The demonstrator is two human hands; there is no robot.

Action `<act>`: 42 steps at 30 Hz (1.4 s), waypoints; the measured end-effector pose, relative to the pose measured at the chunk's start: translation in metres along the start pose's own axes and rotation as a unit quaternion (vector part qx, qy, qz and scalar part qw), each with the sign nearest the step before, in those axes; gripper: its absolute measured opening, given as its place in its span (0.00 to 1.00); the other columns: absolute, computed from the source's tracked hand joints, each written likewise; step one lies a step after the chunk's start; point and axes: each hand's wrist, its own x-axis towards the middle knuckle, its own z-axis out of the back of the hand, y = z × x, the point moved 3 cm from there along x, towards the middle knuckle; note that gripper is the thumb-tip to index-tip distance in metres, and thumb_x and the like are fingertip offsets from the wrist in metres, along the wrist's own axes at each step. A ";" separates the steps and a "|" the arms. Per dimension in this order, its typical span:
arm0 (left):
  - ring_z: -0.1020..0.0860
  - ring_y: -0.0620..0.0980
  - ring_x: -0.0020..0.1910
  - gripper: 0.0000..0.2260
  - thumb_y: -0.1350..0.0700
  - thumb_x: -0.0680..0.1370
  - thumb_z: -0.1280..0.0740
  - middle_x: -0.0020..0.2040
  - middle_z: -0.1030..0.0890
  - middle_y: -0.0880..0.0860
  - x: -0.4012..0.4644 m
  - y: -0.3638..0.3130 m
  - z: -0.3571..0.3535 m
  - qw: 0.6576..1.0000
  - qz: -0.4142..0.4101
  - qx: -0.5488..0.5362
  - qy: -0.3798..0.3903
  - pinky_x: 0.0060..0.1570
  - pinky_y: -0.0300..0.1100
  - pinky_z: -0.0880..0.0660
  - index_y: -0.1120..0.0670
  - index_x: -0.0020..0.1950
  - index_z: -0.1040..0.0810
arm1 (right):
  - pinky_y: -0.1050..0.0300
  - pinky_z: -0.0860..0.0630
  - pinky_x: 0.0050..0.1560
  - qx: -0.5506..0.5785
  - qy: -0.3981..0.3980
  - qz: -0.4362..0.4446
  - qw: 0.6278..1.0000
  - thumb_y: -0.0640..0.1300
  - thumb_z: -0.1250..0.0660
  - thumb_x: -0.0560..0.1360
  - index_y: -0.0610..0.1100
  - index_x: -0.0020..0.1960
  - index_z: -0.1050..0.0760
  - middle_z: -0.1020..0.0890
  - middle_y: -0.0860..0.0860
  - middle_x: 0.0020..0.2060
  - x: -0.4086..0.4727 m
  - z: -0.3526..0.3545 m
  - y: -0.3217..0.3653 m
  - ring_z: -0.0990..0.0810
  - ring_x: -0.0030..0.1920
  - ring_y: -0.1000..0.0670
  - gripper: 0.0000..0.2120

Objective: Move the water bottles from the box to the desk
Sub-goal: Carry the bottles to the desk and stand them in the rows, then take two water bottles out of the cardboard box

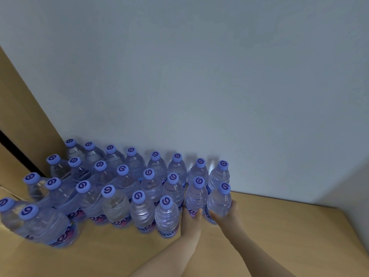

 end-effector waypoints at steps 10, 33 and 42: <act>0.27 0.53 0.47 0.04 0.62 0.80 0.44 0.46 0.28 0.54 -0.016 0.014 0.027 0.990 0.006 0.088 0.113 0.45 0.39 0.34 0.58 0.52 0.30 | 0.60 0.32 0.33 -0.112 -0.061 -0.050 0.991 0.47 0.34 0.77 0.41 0.67 0.34 0.25 0.50 0.54 -0.022 0.000 -0.024 0.24 0.41 0.53 0.21; 0.22 0.56 0.48 0.15 0.51 0.83 0.45 0.49 0.22 0.61 -0.102 0.106 0.216 0.987 0.110 0.121 -0.005 0.45 0.43 0.29 0.59 0.48 0.24 | 0.59 0.32 0.42 -0.292 0.163 0.041 0.942 0.41 0.38 0.77 0.40 0.49 0.25 0.23 0.46 0.43 -0.135 -0.092 -0.005 0.26 0.42 0.46 0.06; 0.24 0.55 0.43 0.12 0.58 0.82 0.44 0.43 0.24 0.62 -0.186 0.138 0.314 0.973 0.159 0.134 -0.097 0.34 0.39 0.34 0.60 0.43 0.26 | 0.58 0.28 0.47 -0.358 0.300 0.098 0.879 0.45 0.39 0.77 0.40 0.55 0.23 0.19 0.44 0.53 -0.210 -0.181 0.000 0.21 0.53 0.44 0.12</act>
